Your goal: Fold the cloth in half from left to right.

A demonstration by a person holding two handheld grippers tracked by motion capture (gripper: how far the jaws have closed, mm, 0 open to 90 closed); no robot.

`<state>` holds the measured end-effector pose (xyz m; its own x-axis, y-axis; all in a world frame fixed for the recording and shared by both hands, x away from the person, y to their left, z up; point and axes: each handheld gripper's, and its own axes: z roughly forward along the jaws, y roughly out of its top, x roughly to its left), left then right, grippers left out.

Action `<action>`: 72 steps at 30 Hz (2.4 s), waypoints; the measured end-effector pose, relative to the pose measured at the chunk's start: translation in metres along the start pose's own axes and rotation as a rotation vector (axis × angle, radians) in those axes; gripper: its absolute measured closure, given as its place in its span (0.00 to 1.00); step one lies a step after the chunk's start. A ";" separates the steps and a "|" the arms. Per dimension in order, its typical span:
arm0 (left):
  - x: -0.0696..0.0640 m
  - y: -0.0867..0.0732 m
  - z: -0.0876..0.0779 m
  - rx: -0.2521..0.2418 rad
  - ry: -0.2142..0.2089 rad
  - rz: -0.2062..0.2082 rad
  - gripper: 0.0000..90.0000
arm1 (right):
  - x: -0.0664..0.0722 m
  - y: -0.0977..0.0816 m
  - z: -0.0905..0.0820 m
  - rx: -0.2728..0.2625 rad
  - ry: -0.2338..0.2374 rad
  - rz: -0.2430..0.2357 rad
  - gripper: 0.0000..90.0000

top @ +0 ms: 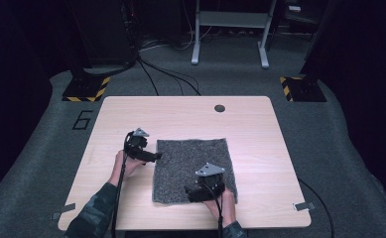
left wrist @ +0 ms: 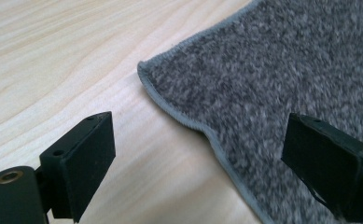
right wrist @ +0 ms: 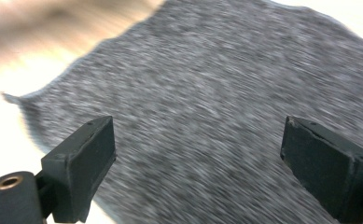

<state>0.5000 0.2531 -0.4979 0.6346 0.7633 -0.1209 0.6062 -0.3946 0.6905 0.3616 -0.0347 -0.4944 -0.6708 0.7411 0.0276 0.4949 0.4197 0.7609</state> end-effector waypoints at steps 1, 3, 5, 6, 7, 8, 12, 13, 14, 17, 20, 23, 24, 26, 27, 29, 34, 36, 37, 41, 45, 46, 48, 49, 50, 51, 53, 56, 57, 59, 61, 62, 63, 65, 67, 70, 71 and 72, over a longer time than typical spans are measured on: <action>0.001 0.001 0.001 -0.006 0.011 0.007 0.10 | 0.005 0.002 0.003 0.004 0.012 -0.014 0.10; 0.003 0.004 0.004 0.009 0.013 0.012 0.10 | 0.012 0.006 0.007 0.014 0.046 -0.027 0.10; 0.005 0.008 0.008 0.013 0.013 0.016 0.11 | 0.021 0.009 0.011 0.022 0.083 -0.057 0.12; 0.007 0.010 0.009 0.004 0.012 0.012 0.13 | 0.024 0.010 0.013 0.028 0.094 -0.066 0.13; 0.009 0.011 0.011 -0.013 0.021 0.007 0.15 | 0.028 0.012 0.015 0.040 0.109 -0.067 0.13; 0.011 0.012 0.014 -0.007 0.017 -0.004 0.16 | 0.030 0.015 0.017 0.042 0.126 -0.083 0.14; 0.013 0.014 0.023 0.020 0.034 -0.020 0.17 | 0.048 0.021 0.021 0.027 0.158 -0.108 0.21; 0.013 0.015 0.025 0.027 0.041 -0.012 0.17 | 0.052 0.022 0.023 0.035 0.163 -0.109 0.22; 0.013 0.015 0.027 0.031 0.043 -0.010 0.17 | 0.055 0.023 0.026 0.033 0.162 -0.121 0.23; 0.015 0.016 0.029 0.017 0.053 -0.015 0.20 | 0.067 0.026 0.033 0.049 0.184 -0.119 0.27; 0.018 0.015 0.034 0.011 0.071 -0.029 0.22 | 0.080 0.028 0.036 0.054 0.218 -0.155 0.33; 0.020 0.013 0.036 -0.005 0.081 -0.030 0.24 | 0.090 0.028 0.040 0.058 0.242 -0.190 0.37; 0.020 0.013 0.036 -0.007 0.093 -0.025 0.25 | 0.092 0.027 0.041 0.062 0.250 -0.189 0.38; 0.019 0.013 0.036 -0.007 0.101 -0.015 0.28 | 0.094 0.025 0.046 0.085 0.253 -0.207 0.41; 0.019 0.013 0.037 -0.021 0.107 -0.023 0.29 | 0.093 0.024 0.048 0.095 0.253 -0.213 0.43; 0.018 0.013 0.037 -0.028 0.108 -0.019 0.33 | 0.094 0.021 0.052 0.096 0.252 -0.209 0.50; 0.013 0.014 0.039 -0.024 0.114 0.004 0.45 | 0.097 0.018 0.055 0.094 0.224 -0.212 0.65; 0.010 0.015 0.038 -0.010 0.116 0.030 0.49 | 0.097 0.017 0.056 0.106 0.222 -0.200 0.70; 0.008 0.015 0.039 -0.015 0.113 0.028 0.51 | 0.097 0.016 0.056 0.099 0.219 -0.201 0.73; 0.002 0.015 0.040 -0.026 0.102 0.055 0.64 | 0.097 0.015 0.057 0.104 0.221 -0.196 0.84; -0.001 0.014 0.041 -0.037 0.096 0.054 0.79 | 0.097 0.014 0.056 0.112 0.214 -0.190 0.90; -0.001 0.014 0.041 -0.039 0.093 0.052 0.83 | 0.096 0.014 0.055 0.105 0.215 -0.210 0.91; -0.002 0.014 0.041 -0.036 0.089 0.051 0.88 | 0.096 0.013 0.054 0.103 0.219 -0.208 0.92; -0.002 0.014 0.041 -0.033 0.088 0.051 0.91 | 0.096 0.013 0.052 0.102 0.215 -0.206 0.93; -0.002 0.015 0.041 -0.026 0.087 0.055 0.92 | 0.096 0.013 0.052 0.083 0.216 -0.197 0.93; -0.003 0.015 0.041 -0.027 0.087 0.054 0.93 | 0.096 0.013 0.051 0.077 0.211 -0.203 0.94; -0.003 0.015 0.041 -0.027 0.085 0.054 0.95 | 0.095 0.013 0.048 0.078 0.213 -0.201 0.94; -0.002 0.014 0.041 -0.040 0.082 0.045 0.95 | 0.094 0.013 0.045 0.049 0.210 -0.204 0.95; -0.002 0.014 0.041 -0.041 0.080 0.044 0.95 | 0.094 0.013 0.043 0.043 0.204 -0.190 0.96; -0.002 0.015 0.040 -0.043 0.079 0.041 0.96 | 0.093 0.014 0.039 0.020 0.204 -0.189 0.96; -0.002 0.016 0.038 -0.043 0.080 0.052 0.96 | 0.092 0.015 0.035 0.013 0.204 -0.187 0.96; -0.003 0.017 0.037 -0.044 0.077 0.042 0.96 | 0.091 0.016 0.033 0.008 0.204 -0.186 0.96; -0.003 0.018 0.036 -0.053 0.079 0.044 0.96 | 0.090 0.017 0.031 -0.002 0.200 -0.188 0.96; -0.003 0.021 0.033 -0.059 0.077 0.036 0.96 | 0.090 0.018 0.026 -0.019 0.200 -0.173 0.96; -0.003 0.025 0.030 -0.063 0.077 0.037 0.96 | 0.089 0.019 0.022 -0.039 0.198 -0.167 0.96; -0.005 0.029 0.027 -0.072 0.083 0.042 0.96 | 0.090 0.021 0.017 -0.070 0.188 -0.166 0.96; -0.005 0.030 0.026 -0.068 0.084 0.049 0.96 | 0.090 0.021 0.016 -0.068 0.194 -0.167 0.96; -0.005 0.031 0.025 -0.072 0.083 0.046 0.96 | 0.090 0.021 0.014 -0.072 0.187 -0.157 0.96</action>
<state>0.5275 0.2241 -0.4941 0.6173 0.7861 -0.0303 0.5391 -0.3947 0.7440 0.3196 0.0487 -0.4849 -0.8301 0.5573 0.0194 0.3403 0.4787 0.8093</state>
